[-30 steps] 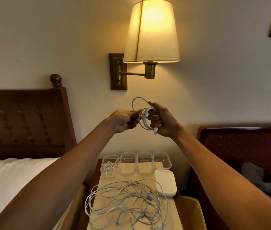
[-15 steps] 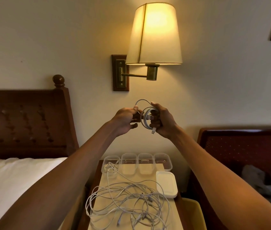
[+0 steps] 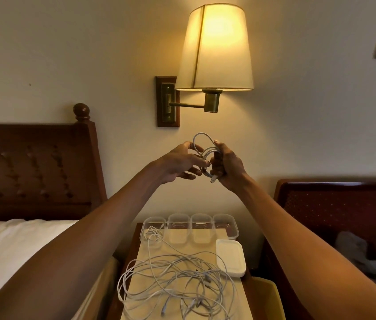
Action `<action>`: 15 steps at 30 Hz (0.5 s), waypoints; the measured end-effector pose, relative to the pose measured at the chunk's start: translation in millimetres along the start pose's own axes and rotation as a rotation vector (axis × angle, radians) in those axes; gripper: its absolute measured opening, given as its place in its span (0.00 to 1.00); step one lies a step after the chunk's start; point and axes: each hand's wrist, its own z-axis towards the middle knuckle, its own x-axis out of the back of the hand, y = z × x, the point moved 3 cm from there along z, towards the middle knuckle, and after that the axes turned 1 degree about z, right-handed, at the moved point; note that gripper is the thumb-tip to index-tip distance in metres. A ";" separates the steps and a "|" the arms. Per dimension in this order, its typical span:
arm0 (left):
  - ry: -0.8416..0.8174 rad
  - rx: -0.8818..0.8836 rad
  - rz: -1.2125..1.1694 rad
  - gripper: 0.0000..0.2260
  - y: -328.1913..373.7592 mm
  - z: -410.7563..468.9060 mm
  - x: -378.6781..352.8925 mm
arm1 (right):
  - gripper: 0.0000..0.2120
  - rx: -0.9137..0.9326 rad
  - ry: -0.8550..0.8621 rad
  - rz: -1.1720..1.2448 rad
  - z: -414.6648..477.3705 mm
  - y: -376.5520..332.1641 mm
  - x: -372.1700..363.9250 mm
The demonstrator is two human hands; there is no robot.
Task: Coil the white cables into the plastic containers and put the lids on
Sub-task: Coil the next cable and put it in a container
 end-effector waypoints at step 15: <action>-0.236 0.074 0.647 0.12 17.2 -23.4 31.2 | 0.19 0.038 0.250 -0.203 8.8 0.8 18.1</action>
